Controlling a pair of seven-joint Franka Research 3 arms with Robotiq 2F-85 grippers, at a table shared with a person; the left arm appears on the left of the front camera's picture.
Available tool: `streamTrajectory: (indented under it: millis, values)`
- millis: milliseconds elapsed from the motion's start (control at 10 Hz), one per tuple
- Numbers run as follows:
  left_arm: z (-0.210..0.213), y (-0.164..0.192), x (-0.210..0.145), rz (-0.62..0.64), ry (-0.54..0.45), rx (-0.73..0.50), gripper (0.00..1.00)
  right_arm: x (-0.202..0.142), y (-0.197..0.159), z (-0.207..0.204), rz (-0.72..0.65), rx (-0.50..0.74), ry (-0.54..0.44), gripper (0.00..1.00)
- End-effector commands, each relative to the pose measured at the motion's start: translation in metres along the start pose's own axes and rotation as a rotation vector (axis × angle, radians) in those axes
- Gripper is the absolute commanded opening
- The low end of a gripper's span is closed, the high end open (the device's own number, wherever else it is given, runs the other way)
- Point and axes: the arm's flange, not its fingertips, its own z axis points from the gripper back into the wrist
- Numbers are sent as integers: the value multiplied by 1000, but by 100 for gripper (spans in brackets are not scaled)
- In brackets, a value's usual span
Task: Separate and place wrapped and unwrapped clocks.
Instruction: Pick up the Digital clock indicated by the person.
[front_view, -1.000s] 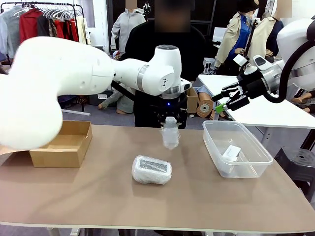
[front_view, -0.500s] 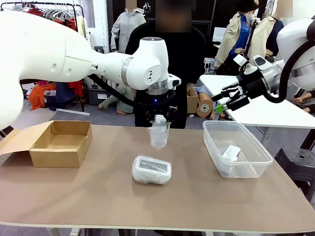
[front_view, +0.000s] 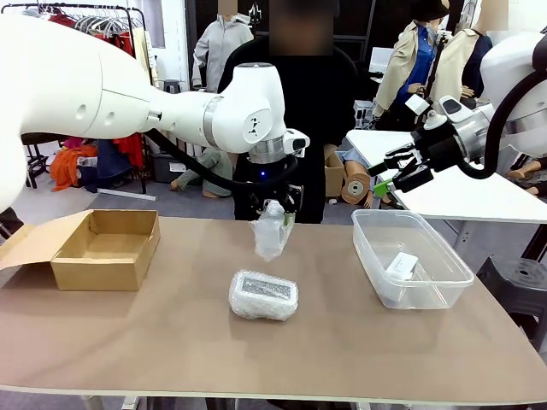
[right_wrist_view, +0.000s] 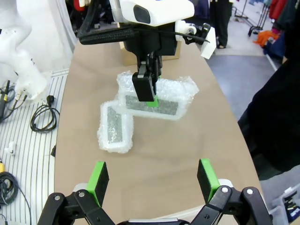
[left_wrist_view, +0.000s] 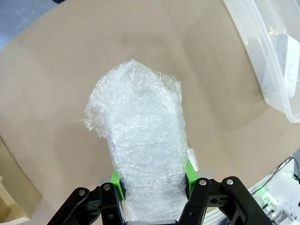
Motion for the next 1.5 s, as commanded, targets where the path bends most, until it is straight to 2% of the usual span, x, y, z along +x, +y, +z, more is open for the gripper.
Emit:
streamTrajectory:
  millis: [0, 1400]
  values:
    - [1, -1, -1, 6, -2, 8, 0, 2, 0, -2, -5, -17, -3, 100]
    - [1, -1, -1, 6, -2, 8, 0, 2, 0, -2, -5, -17, -3, 100]
